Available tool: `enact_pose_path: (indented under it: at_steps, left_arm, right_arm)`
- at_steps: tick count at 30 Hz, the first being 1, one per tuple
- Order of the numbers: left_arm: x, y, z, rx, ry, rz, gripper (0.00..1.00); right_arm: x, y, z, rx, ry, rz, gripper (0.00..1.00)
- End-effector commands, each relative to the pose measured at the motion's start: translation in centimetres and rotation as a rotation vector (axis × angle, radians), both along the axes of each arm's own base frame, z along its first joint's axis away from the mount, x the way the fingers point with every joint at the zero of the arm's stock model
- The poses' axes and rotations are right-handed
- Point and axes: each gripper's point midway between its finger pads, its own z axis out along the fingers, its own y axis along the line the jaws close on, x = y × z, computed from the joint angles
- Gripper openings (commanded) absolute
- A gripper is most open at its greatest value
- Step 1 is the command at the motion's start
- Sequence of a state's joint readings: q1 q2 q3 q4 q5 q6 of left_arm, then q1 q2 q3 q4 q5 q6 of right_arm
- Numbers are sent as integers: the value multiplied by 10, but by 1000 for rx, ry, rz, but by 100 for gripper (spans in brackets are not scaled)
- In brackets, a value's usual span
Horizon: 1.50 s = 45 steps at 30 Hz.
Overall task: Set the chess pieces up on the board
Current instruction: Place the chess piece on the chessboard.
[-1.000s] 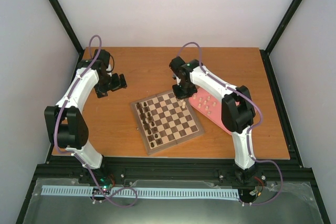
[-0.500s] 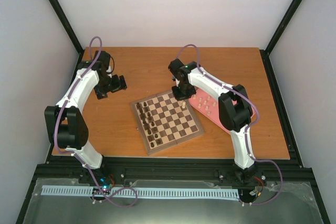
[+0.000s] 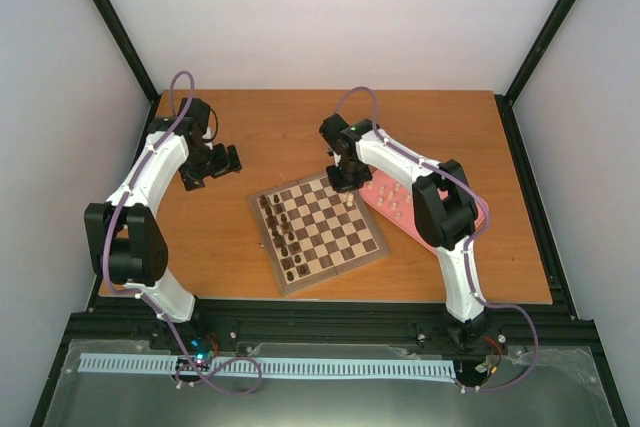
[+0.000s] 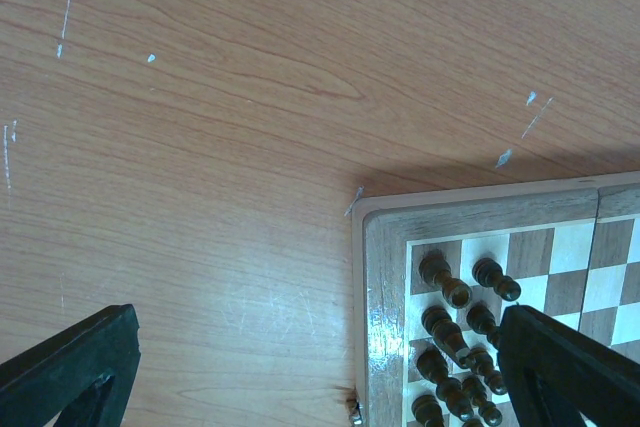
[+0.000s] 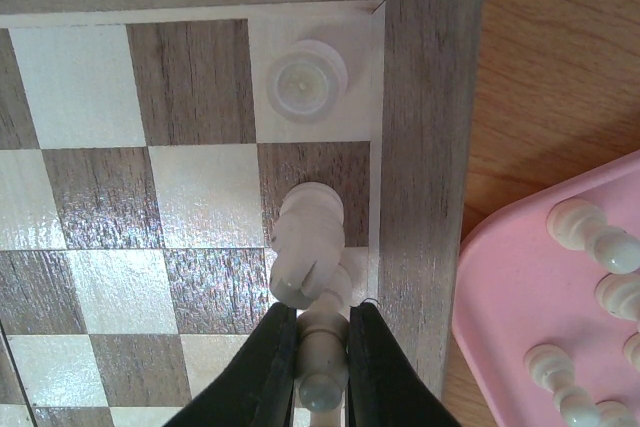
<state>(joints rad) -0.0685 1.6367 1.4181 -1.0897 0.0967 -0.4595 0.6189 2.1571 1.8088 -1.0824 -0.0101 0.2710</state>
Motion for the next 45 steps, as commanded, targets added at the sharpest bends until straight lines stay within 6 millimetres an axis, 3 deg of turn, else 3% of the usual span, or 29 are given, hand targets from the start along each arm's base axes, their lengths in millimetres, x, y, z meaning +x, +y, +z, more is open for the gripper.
enact_pose_path:
  at_steps: [1,8,28,33,42,45]
  left_arm:
    - [3,-1,13,0,-50,7,100]
    - [3,-1,12,2,-47,7,100]
    - [10,-2,9,8,-47,-16,100]
    - [13,-2,9,9,-49,-21,100]
    - [11,-2,6,12,-40,-30,100]
    - [11,-1,8,13,-45,-31,100]
  right_arm:
    - [-1,2,-10,-23,-2,6,5]
    - [-5,0,-11,-28,11,8,7]
    - [-5,7,10,-9,-16,52,37]
    - [-8,9,15,-6,-5,71,38]
    - [7,13,44,3,-85,65,48]
    - [12,7,58,-21,-121,51,57]
